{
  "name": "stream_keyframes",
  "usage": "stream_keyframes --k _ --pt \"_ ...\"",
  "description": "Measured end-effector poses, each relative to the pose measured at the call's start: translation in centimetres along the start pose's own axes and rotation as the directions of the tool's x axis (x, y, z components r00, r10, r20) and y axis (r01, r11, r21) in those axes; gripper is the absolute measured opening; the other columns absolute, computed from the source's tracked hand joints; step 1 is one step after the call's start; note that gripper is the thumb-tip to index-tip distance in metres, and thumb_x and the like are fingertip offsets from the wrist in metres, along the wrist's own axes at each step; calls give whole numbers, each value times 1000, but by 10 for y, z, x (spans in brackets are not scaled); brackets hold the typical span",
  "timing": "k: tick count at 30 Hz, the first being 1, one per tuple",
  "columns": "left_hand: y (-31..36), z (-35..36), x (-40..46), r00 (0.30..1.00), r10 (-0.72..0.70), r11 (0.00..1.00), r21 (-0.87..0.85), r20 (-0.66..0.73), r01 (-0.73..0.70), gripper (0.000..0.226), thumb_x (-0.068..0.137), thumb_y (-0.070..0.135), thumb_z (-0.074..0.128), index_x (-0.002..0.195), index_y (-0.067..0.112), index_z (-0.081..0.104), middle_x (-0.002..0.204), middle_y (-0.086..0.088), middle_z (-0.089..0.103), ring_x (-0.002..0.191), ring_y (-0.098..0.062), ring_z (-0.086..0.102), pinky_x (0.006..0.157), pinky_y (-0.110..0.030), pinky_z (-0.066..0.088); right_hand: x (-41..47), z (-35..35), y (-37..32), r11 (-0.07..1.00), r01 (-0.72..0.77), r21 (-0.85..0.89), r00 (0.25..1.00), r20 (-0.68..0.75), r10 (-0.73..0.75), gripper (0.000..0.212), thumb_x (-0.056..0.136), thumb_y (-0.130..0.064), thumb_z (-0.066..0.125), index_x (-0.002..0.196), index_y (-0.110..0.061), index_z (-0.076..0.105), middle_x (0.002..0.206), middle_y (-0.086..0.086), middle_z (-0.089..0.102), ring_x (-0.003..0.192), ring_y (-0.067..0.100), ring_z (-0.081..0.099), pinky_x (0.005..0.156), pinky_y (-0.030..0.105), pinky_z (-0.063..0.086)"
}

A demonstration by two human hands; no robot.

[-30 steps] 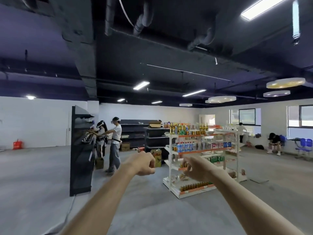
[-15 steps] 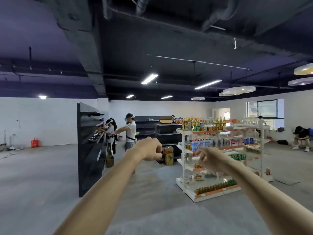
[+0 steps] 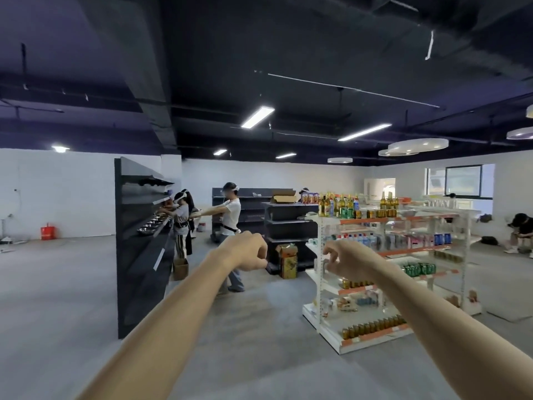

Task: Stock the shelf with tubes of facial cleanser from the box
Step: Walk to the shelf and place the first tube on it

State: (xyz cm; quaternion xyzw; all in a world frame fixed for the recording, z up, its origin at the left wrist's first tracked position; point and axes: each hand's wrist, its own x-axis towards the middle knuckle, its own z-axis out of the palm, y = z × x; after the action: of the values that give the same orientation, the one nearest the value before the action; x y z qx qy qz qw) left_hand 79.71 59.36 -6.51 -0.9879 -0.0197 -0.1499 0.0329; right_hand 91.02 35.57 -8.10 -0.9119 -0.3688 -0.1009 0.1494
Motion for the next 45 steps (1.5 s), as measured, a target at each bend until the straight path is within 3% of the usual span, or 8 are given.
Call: stream_keyframes --k 9,16,21,26,29,32,36,45 --pt "-137 42 182 999 37 986 164 19 -39 12 86 31 59 92 24 66 97 3 68 85 -15 62 65 -30 46 189 37 51 995 -100 11 995 -13 100 24 90 -21 66 114 -16 62 96 -5 71 84 7 67 78 30 59" --pt "-184 115 309 993 85 992 81 81 -92 6 89 31 58 89 26 61 94 6 60 82 -12 55 67 -26 41 306 64 109 988 -155 -18 988 -15 154 22 93 -28 63 114 -21 61 107 -3 67 90 10 62 68 18 45" --pt "-227 163 417 990 83 991 95 112 -94 17 88 34 58 99 24 66 101 5 66 90 -14 61 70 -27 47 410 108 171 985 -164 -49 986 22 165 28 92 -26 64 119 -19 60 107 -2 67 92 14 63 84 29 54" --pt "-252 188 542 993 56 998 17 105 -59 16 88 34 59 99 25 67 101 7 67 91 -11 62 78 -28 51 519 117 236 982 -183 -38 982 31 184 27 92 -24 64 119 -20 60 95 -5 67 84 10 64 77 25 53" --pt "-258 205 605 993 96 995 -7 68 -96 8 86 35 58 88 30 64 94 10 66 86 -10 62 80 -32 54 580 118 269 983 -180 -37 984 -19 179 26 92 -23 65 117 -19 62 109 1 66 91 15 64 86 31 55" --pt "-268 222 660 988 117 992 26 99 -120 5 82 36 58 81 32 60 91 9 66 84 -12 63 79 -36 56 635 129 289 981 -166 -99 986 19 168 29 90 -27 66 118 -21 61 116 3 65 97 19 64 90 37 54" --pt "-289 244 737 990 126 992 -1 66 -126 11 77 41 57 82 33 64 88 9 66 80 -15 64 75 -36 57 711 138 308 978 -150 -145 988 23 155 28 91 -29 63 119 -25 60 114 -1 65 96 19 64 88 37 55" --pt "-373 296 898 982 191 980 -62 4 -190 4 82 36 61 81 34 63 92 8 66 81 -15 64 76 -37 57 884 179 343 964 -164 -208 985 24 173 24 93 -27 62 117 -25 60 108 -6 64 92 11 62 88 32 54"
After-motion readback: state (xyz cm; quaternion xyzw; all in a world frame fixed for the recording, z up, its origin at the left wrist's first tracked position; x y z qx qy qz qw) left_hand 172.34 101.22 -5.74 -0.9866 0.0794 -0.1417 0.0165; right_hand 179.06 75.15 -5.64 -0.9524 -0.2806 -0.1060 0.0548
